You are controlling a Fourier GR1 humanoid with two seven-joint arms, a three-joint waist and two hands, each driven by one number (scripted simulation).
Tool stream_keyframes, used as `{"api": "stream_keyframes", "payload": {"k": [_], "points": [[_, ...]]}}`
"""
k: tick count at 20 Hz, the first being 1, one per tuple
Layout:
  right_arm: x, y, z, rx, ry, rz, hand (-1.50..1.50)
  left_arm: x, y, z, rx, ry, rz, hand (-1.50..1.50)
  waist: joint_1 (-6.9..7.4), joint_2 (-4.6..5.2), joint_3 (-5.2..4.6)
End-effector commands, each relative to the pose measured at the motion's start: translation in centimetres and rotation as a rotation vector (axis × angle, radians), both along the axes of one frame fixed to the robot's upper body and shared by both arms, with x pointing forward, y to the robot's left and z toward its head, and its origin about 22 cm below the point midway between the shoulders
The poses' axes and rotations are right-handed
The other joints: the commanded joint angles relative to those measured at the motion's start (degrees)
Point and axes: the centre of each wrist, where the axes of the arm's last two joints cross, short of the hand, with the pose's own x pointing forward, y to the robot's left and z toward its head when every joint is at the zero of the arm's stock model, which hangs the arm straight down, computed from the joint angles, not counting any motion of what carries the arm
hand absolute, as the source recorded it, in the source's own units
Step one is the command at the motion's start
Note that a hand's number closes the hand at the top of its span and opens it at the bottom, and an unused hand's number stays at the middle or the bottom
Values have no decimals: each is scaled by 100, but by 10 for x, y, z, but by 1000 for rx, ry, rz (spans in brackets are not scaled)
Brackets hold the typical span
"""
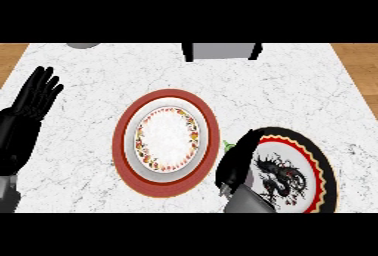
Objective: Pick the eggplant from the plate and place it in the plate
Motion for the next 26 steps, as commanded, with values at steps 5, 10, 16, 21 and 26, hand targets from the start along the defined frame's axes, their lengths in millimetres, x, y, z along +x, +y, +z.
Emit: {"api": "stream_keyframes", "payload": {"k": [5, 10, 16, 21, 26], "points": [[11, -5, -22, -120, -52, -14, 150, 34, -9, -9, 8, -6, -35, 0, 249, 91, 53], [-6, -16, -24, -161, -79, 147, 150, 33, -13, 6, -4, 6, -55, 0, 277, 68, 54], [0, -10, 38, 268, -346, 33, 150, 28, 7, -10, -3, 26, 40, 0, -146, -58, 75], [0, -35, 101, 719, -567, -154, 150, 23, 16, -20, -6, 60, 109, 0, -679, -199, 129], [-41, -64, 141, 1043, -687, -121, 150, 18, 16, -19, -8, 50, 89, 0, -453, -139, 89]]}}
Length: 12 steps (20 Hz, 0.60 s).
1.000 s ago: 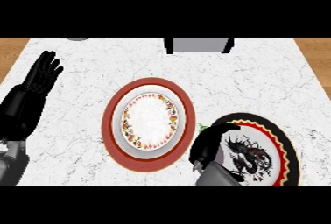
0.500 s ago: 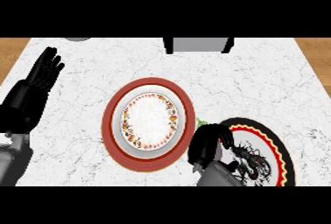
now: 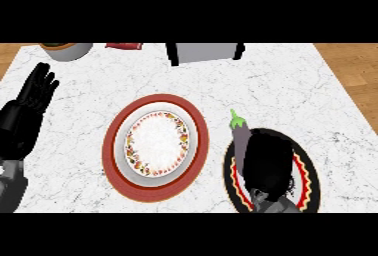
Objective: Pick the eggplant from the plate and place it in the plate
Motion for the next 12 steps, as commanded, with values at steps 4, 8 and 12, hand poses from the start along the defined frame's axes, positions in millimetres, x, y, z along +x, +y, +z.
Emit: {"api": "stream_keyframes", "payload": {"k": [4, 8, 12], "points": [[-73, -29, 66, 426, -345, 103, 150, -5, 1, -2, -6, -4, -36, 0, 263, 65, -36], [-109, -41, 89, 593, -496, 188, 150, 6, -9, 15, 7, -36, -70, 0, 445, 149, -35], [-133, -25, 98, 660, -510, 242, 150, -1, -22, 1, -6, -32, -117, 0, 680, 194, -51]]}}
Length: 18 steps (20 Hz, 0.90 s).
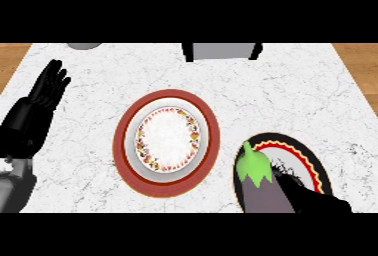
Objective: Pick the eggplant from the plate and place it in the plate
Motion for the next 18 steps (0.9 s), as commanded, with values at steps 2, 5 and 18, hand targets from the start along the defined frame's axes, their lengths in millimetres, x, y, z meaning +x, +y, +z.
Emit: {"api": "stream_keyframes", "payload": {"k": [2, 5, 18], "points": [[-27, 17, 18, 78, -58, 72, 150, 7, -15, 9, 2, -12, -31, 0, 234, 61, -14], [-7, 37, 2, 87, -59, 76, 150, 20, -24, 20, -1, -25, -40, 0, 249, 78, -12], [107, 94, -20, 229, -4, 97, 150, 18, -12, 12, 3, -13, -82, 0, 442, 121, -13]]}}
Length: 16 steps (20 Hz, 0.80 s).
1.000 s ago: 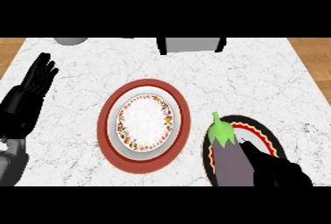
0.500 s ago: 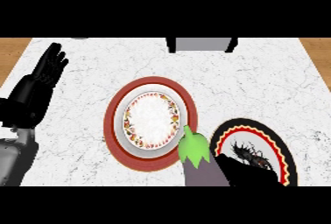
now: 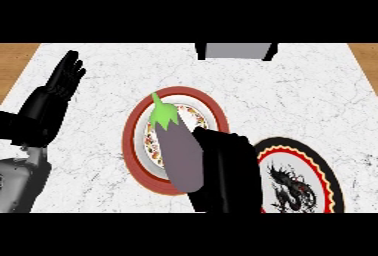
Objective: Pick the eggplant from the plate and place it in the plate
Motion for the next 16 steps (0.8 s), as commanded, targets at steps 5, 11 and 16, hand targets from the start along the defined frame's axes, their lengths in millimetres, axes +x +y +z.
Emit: {"api": "stream_keyframes", "payload": {"k": [5, 11, 16], "points": [[66, 35, -32, 41, 100, -128, 150, 4, -4, 1, -13, -9, -22, 0, 110, 19, 0], [115, 37, -67, -26, 133, -120, 150, 11, -14, 0, -1, -13, -21, 0, 96, 35, 3], [117, 34, -91, 107, 189, -196, -150, -1, -12, -2, -10, -14, -56, 0, 249, 45, 6]]}}
